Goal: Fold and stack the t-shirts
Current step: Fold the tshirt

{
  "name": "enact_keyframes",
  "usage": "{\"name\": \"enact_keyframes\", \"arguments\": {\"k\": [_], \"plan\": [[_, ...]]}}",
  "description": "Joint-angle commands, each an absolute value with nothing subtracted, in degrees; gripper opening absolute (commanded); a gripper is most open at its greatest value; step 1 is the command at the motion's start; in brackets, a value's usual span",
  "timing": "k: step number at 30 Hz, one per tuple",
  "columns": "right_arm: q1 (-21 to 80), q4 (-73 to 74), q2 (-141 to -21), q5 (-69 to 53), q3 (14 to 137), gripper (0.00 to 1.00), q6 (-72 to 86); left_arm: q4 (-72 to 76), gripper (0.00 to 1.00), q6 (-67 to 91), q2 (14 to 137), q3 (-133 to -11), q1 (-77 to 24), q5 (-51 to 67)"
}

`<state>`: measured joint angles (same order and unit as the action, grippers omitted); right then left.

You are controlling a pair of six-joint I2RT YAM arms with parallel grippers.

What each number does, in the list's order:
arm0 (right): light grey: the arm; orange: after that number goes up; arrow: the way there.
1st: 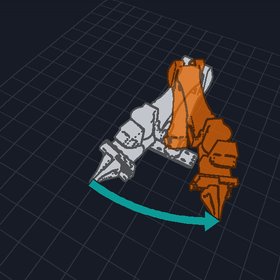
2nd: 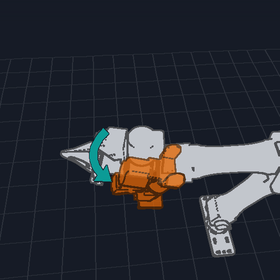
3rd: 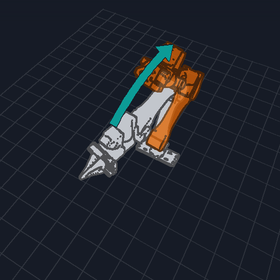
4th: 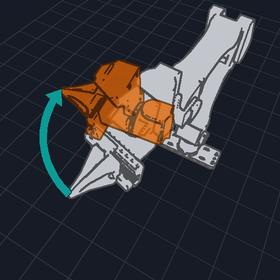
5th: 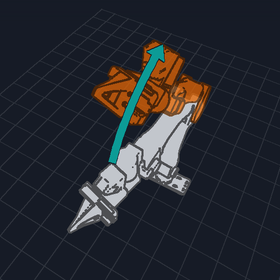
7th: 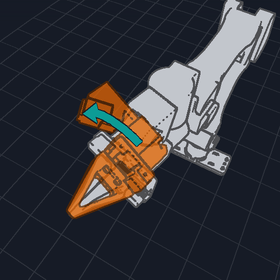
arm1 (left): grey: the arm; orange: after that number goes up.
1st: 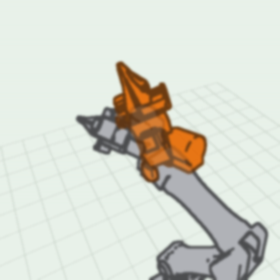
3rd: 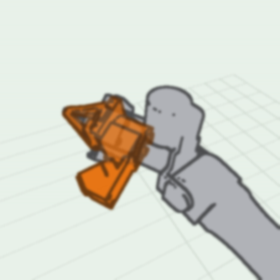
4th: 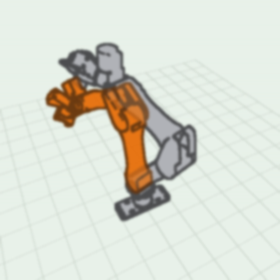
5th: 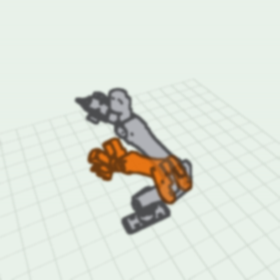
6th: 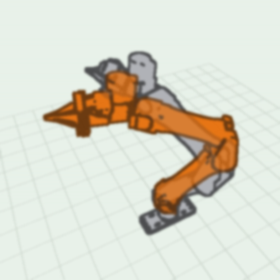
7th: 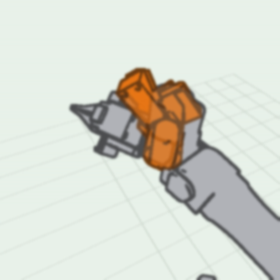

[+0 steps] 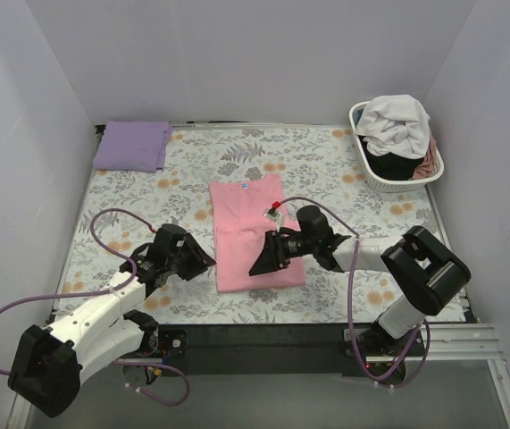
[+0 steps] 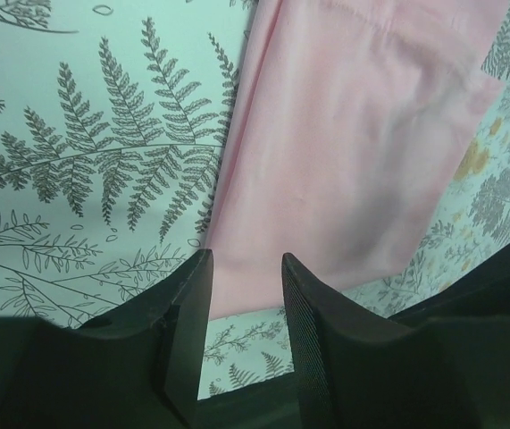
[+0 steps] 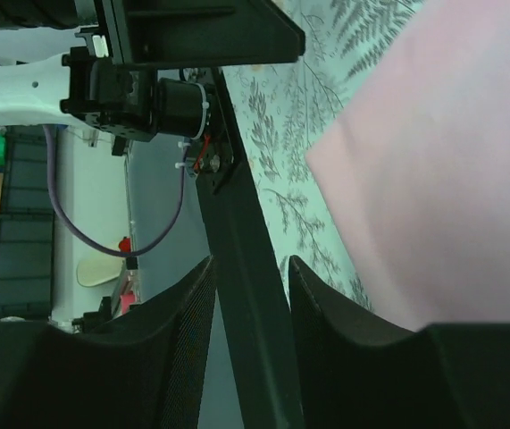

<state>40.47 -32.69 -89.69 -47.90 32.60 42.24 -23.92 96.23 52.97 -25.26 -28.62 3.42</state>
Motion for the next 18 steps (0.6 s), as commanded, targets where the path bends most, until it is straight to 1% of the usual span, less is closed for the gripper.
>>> {"name": "enact_keyframes", "arguments": {"k": [1,5,10,11,13,15,18], "plan": [[45.08,-40.59,-95.87,-45.62,36.91,0.45,47.37,-27.42,0.36,94.75,51.51,-27.42,-28.65,-1.41],[48.25,-43.06,-106.40,-45.70,39.02,0.45,48.60,-28.04,0.38,94.75,51.50,-27.25,-28.56,-0.70],[49.22,-47.55,-113.02,-46.58,36.92,0.45,51.41,-28.39,0.40,94.48,51.59,-27.16,-28.56,-0.79],[49.22,-47.90,-113.90,-46.76,36.57,0.45,51.42,-28.39,0.42,94.40,51.68,-27.25,-28.56,-0.79],[49.22,-47.99,-113.12,-46.85,36.39,0.45,51.42,-28.39,0.44,94.13,52.29,-27.51,-28.56,-0.53],[49.04,-47.64,-111.19,-46.41,36.39,0.45,50.89,-28.82,0.49,93.43,52.82,-28.30,-28.56,-0.09],[48.26,-46.68,-106.27,-45.18,35.51,0.45,50.36,-30.22,0.53,92.90,53.70,-29.53,-28.65,-0.09]]}}
